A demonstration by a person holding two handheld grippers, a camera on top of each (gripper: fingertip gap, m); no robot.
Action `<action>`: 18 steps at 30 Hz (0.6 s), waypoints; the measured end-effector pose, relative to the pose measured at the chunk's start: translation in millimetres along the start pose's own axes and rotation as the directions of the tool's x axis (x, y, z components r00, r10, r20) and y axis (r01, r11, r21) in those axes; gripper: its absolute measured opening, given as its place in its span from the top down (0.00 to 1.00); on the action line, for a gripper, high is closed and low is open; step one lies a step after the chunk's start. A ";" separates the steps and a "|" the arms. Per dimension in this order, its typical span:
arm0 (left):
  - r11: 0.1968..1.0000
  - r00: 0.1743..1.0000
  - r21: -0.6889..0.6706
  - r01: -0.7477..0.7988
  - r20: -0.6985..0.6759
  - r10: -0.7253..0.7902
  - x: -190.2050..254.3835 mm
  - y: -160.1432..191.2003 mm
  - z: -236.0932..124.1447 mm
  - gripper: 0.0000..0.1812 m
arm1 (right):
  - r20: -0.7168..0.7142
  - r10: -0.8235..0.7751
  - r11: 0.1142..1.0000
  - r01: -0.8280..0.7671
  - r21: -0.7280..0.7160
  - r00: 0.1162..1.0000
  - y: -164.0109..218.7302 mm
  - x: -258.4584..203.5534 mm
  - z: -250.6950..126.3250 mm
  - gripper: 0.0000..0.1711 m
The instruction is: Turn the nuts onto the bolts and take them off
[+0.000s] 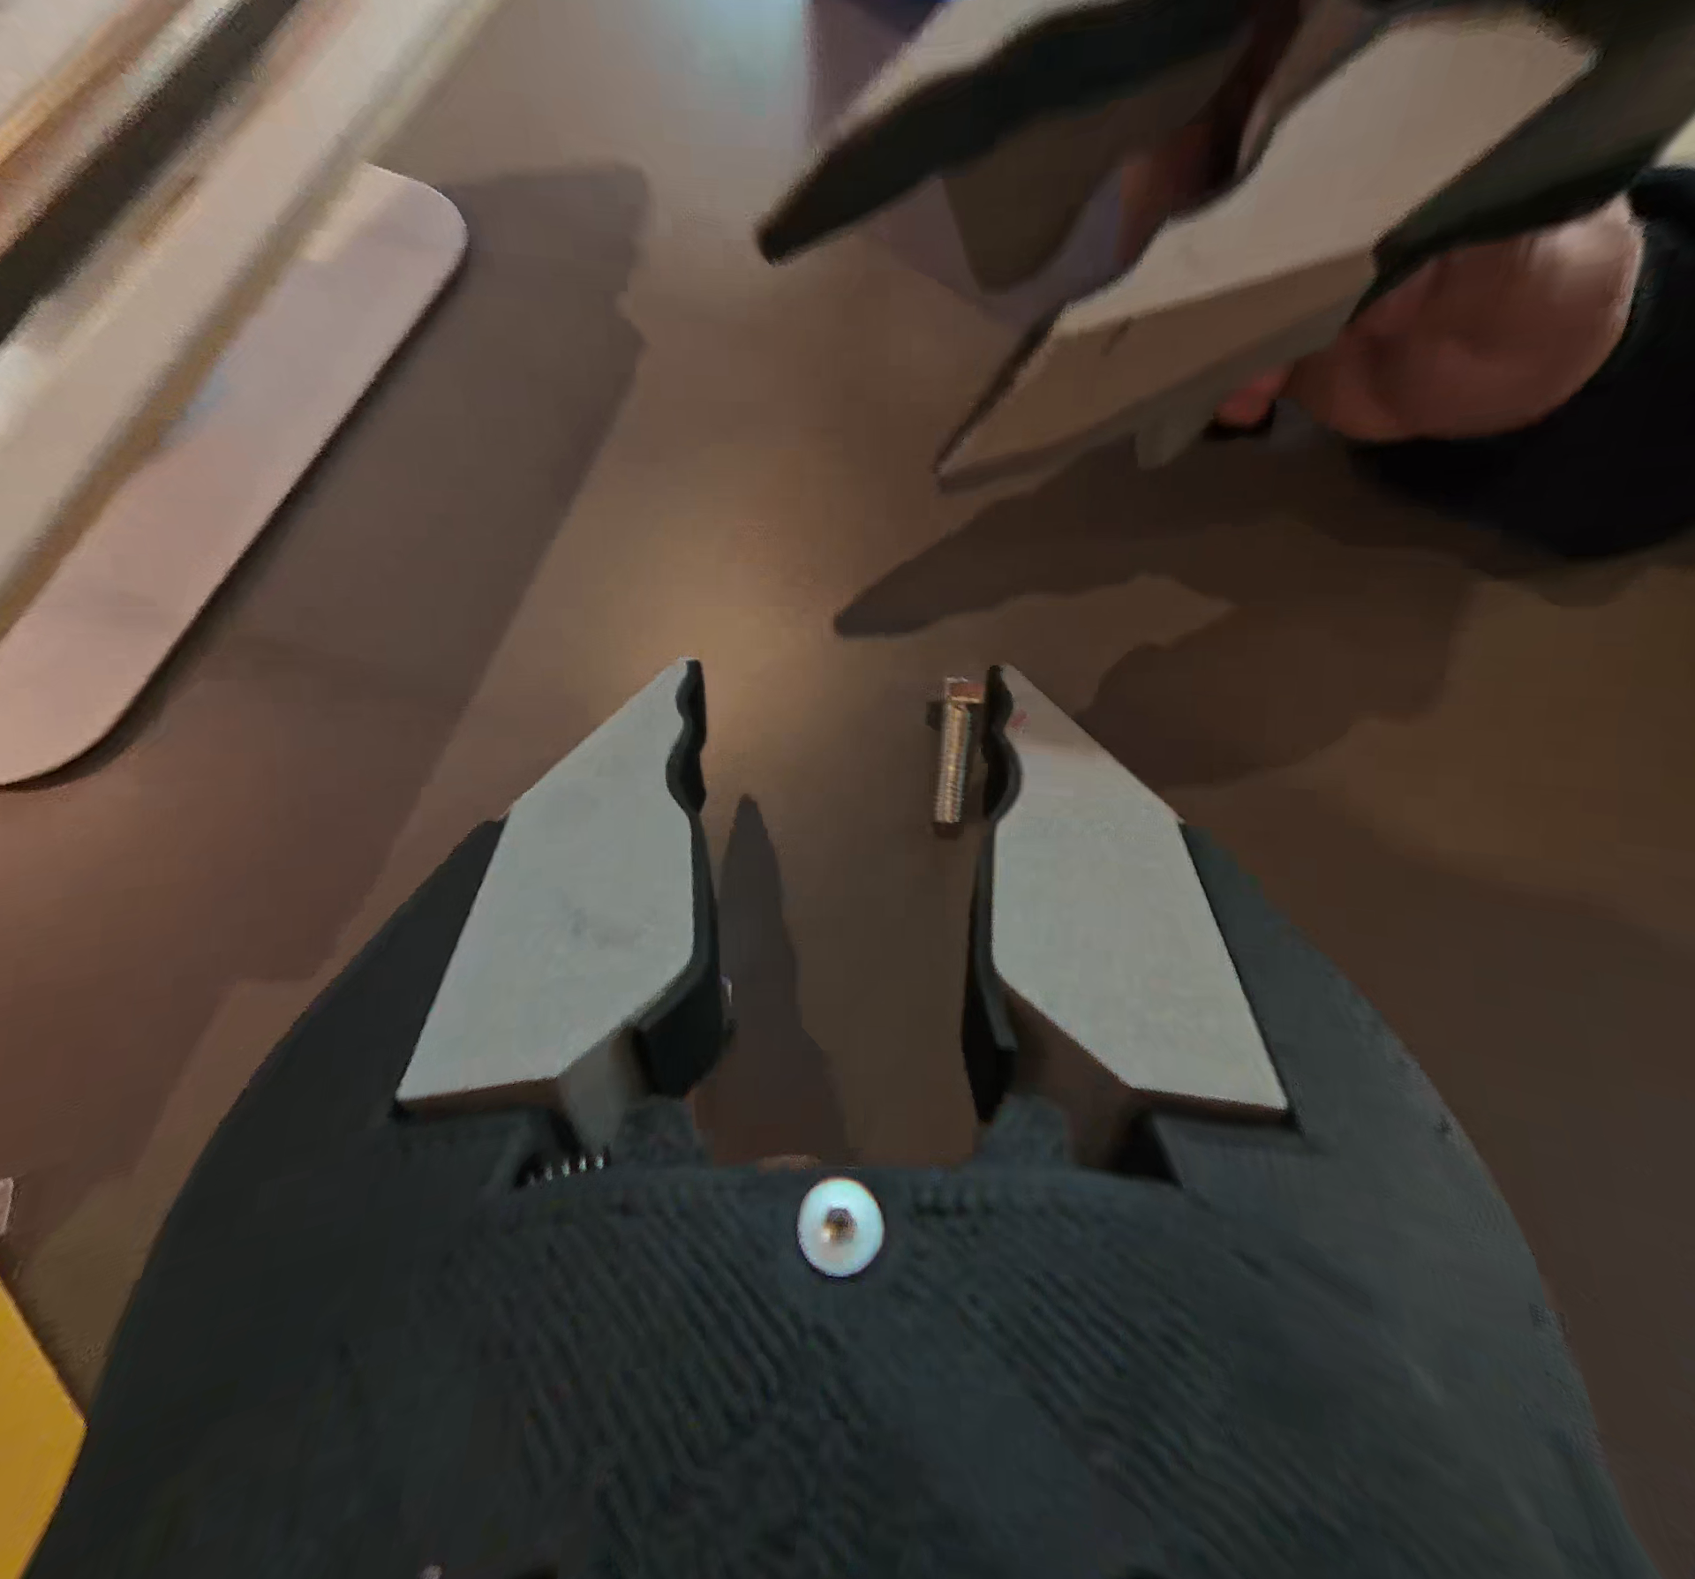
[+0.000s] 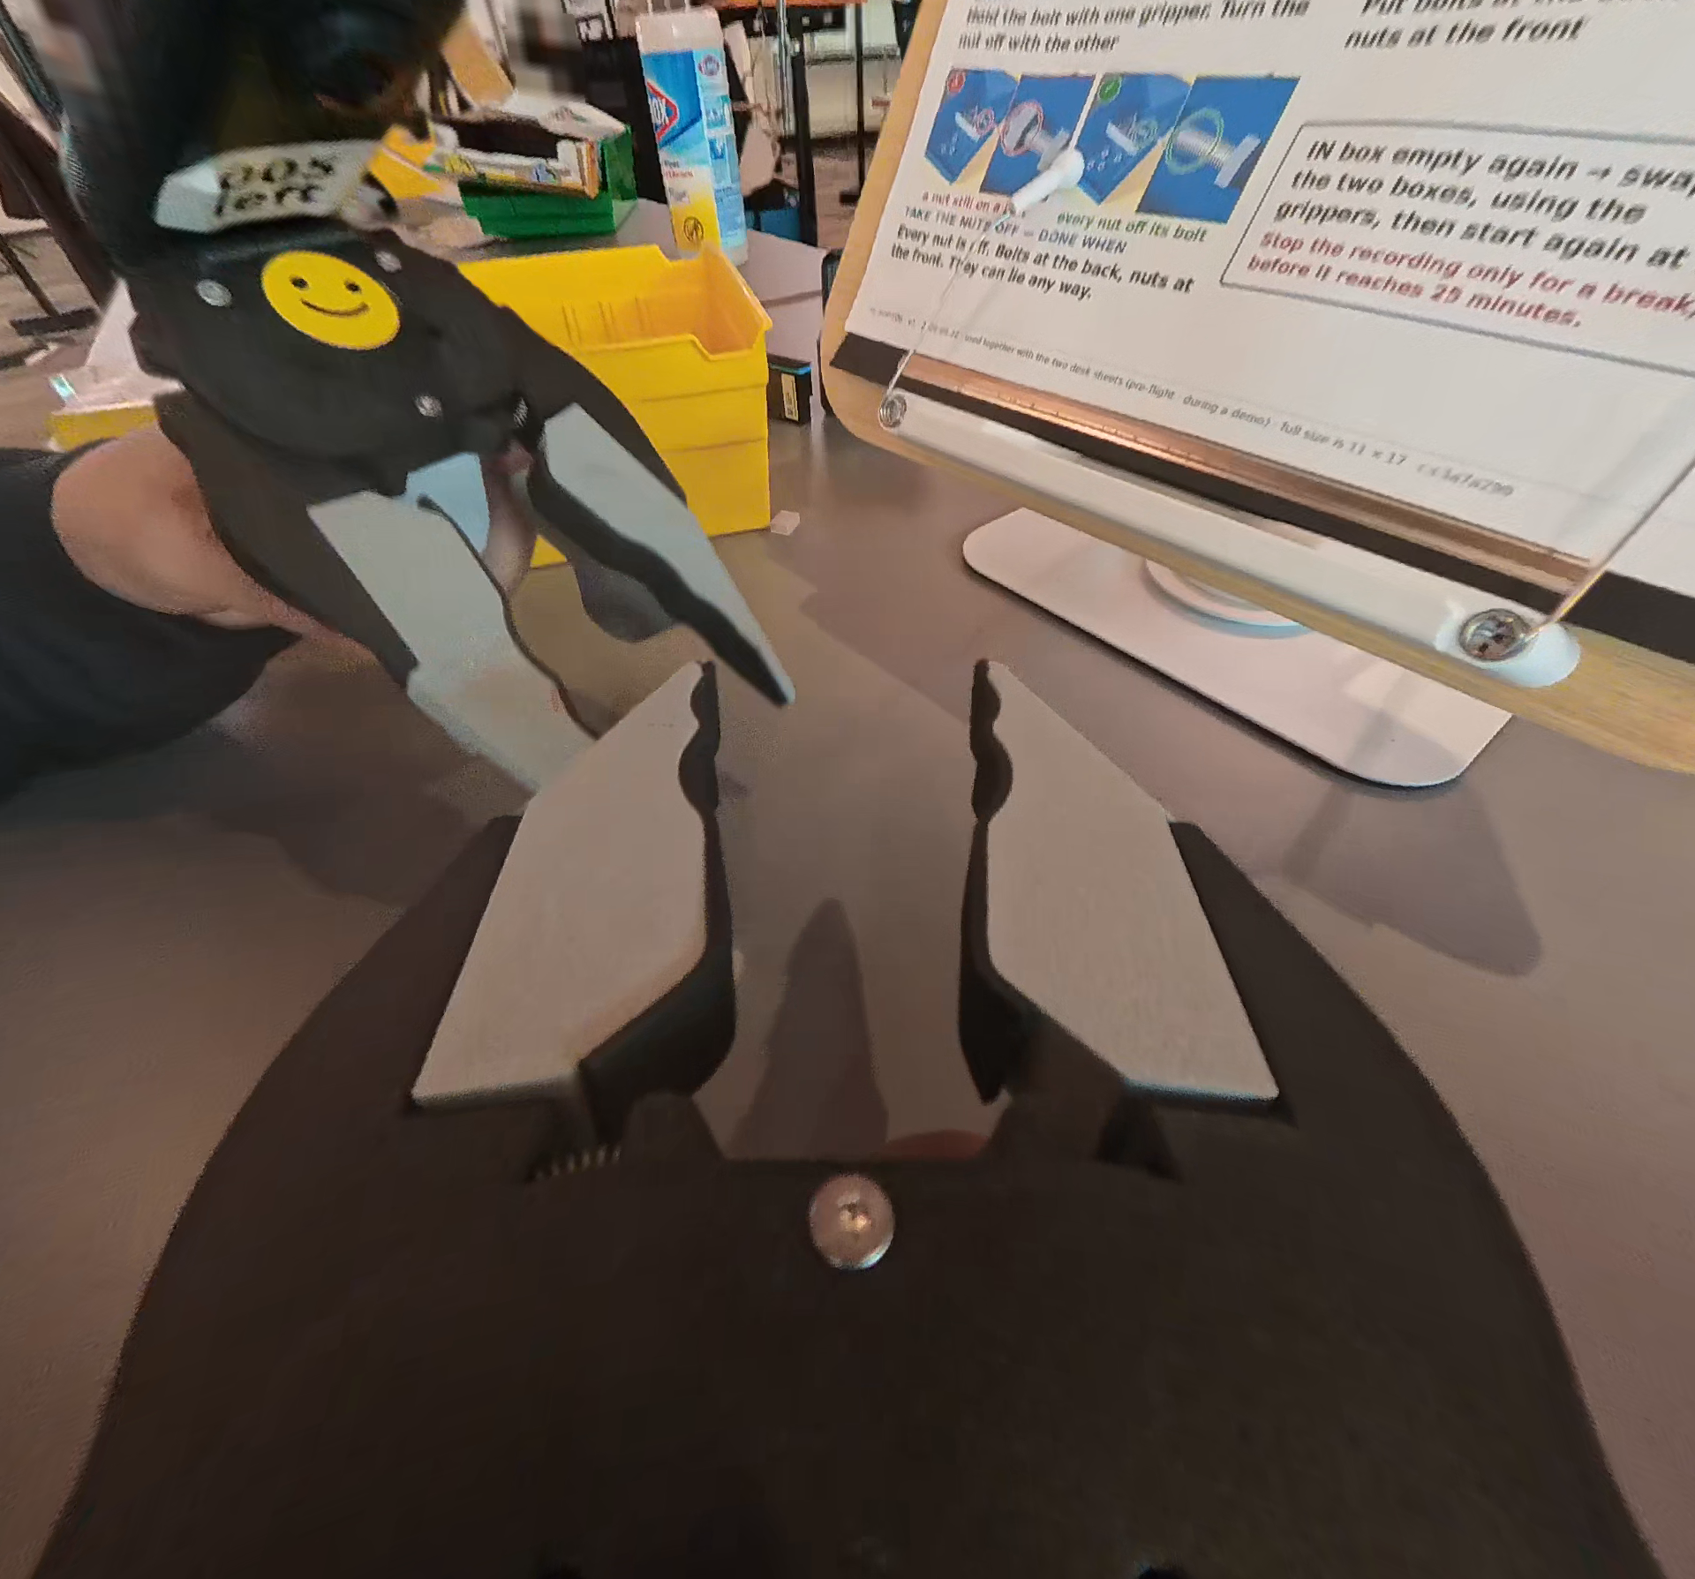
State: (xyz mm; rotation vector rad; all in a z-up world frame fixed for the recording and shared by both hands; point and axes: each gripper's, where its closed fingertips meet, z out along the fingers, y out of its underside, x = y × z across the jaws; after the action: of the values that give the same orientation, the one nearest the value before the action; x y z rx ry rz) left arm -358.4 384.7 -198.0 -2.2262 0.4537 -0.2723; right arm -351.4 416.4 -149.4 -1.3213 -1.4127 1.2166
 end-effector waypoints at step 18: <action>0.967 0.996 0.242 -0.074 0.069 0.060 21.6 -4.6 -23.7 0.74 | -0.029 0.074 0.985 -0.077 -0.154 0.997 30.2 11.5 21.9 0.61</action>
State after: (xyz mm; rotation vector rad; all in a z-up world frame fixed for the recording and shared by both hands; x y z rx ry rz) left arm -345.8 362.1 -178.6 -1.9691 0.4371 -0.2120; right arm -368.2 424.8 -183.6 -1.5024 -1.4766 1.1557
